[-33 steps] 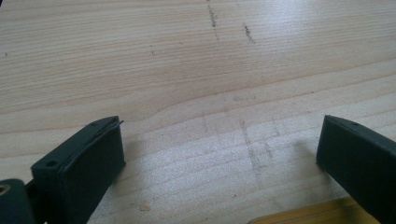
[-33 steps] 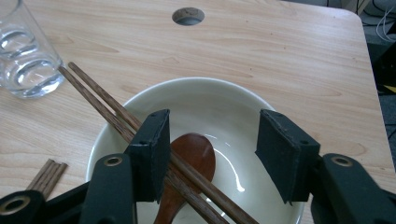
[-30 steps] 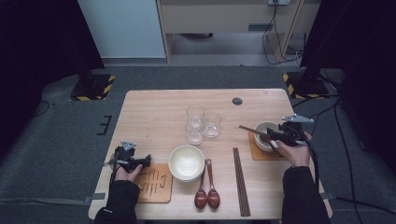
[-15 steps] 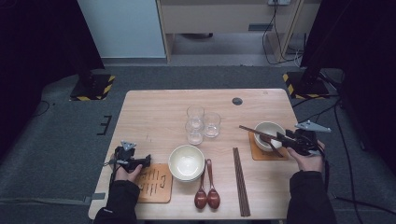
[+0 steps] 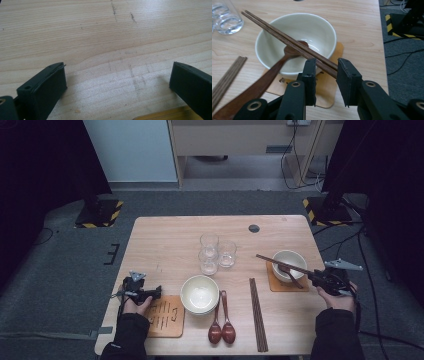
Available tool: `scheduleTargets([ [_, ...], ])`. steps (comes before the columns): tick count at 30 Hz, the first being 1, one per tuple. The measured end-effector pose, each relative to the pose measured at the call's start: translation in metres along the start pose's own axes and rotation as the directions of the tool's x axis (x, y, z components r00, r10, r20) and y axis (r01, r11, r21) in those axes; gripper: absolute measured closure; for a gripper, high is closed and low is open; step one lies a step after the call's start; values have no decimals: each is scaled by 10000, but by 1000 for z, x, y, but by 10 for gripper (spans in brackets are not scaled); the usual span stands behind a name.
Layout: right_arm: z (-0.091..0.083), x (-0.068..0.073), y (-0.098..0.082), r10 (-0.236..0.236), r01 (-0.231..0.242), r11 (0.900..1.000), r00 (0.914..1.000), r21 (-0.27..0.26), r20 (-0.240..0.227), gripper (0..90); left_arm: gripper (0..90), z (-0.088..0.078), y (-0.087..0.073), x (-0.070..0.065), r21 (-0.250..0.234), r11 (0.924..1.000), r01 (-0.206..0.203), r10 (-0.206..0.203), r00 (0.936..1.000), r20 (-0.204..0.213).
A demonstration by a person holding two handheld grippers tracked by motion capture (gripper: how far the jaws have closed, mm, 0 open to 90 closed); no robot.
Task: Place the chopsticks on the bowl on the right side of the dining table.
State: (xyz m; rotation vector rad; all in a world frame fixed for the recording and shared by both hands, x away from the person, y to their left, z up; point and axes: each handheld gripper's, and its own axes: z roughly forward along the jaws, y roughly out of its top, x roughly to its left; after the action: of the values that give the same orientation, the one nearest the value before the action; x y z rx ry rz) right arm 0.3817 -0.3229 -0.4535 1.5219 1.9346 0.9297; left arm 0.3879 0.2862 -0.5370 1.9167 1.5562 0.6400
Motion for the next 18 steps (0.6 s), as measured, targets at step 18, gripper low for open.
scheduleTargets([
  [18,1,-8,-9,250,-258,9992,9993,310,276,664,0,0,0,0,0,10000,0,0,10000,0],
])
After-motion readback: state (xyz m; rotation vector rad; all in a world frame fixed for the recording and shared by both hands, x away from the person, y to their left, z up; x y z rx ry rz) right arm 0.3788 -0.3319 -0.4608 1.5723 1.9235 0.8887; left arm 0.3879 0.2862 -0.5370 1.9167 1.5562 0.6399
